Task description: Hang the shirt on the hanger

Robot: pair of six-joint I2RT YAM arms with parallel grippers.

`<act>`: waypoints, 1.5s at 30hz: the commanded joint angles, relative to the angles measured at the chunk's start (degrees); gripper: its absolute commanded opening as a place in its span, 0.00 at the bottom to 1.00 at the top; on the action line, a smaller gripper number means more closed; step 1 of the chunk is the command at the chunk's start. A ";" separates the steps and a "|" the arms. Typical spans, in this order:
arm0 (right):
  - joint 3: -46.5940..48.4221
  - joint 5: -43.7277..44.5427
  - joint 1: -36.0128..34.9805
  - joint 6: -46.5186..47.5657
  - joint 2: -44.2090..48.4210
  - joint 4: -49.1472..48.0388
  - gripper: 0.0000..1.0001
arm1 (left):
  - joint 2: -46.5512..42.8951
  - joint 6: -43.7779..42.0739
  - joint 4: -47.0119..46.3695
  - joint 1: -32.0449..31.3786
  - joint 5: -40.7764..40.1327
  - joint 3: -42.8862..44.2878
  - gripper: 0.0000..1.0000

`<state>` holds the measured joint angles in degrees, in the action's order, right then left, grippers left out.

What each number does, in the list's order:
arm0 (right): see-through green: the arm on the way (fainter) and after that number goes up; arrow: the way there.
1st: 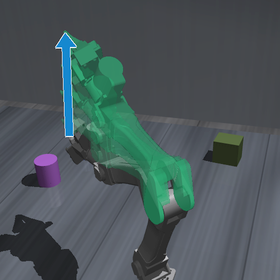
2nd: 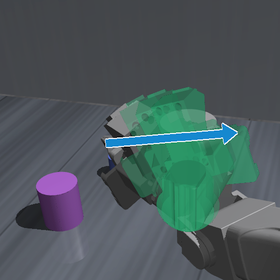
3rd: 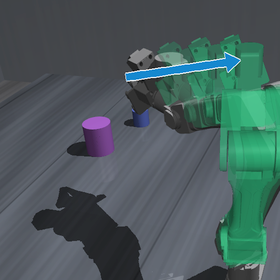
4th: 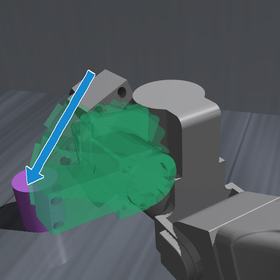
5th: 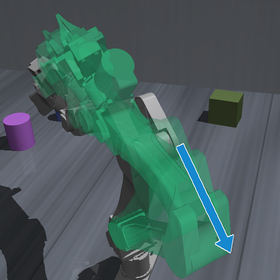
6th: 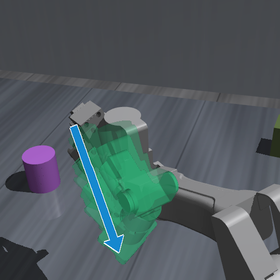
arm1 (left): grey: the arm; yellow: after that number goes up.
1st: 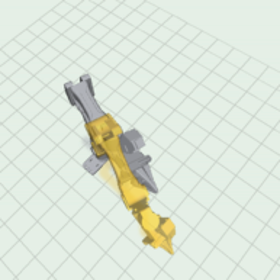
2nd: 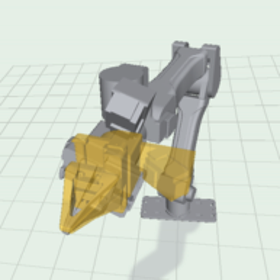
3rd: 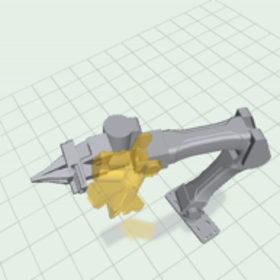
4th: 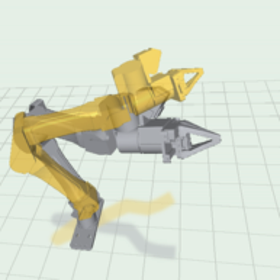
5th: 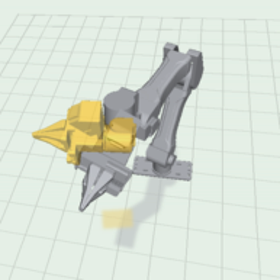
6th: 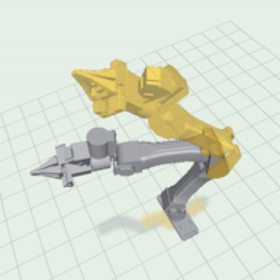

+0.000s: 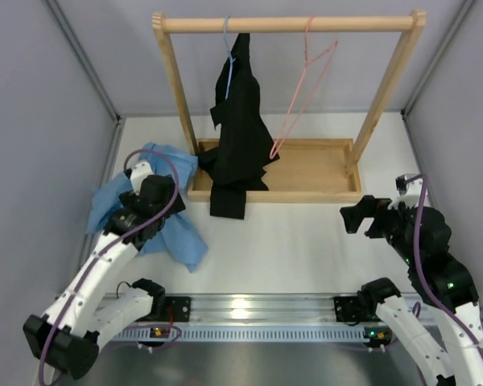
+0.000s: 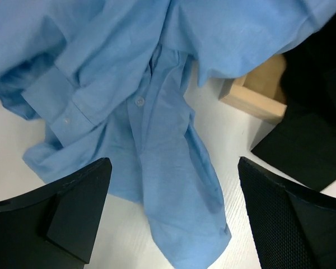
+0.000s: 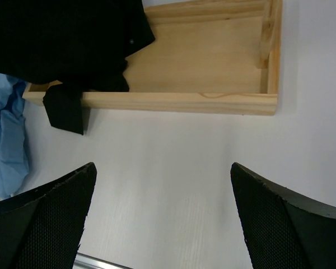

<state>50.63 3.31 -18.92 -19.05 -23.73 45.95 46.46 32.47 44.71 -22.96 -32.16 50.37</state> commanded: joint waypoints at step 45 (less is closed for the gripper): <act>-4.49 -8.41 -0.86 -4.69 0.70 -10.54 0.99 | 5.37 12.27 -31.35 -58.75 19.90 -3.71 0.00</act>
<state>46.00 -5.74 -18.96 -23.22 -23.31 38.65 45.23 42.61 22.28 -70.91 9.02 43.35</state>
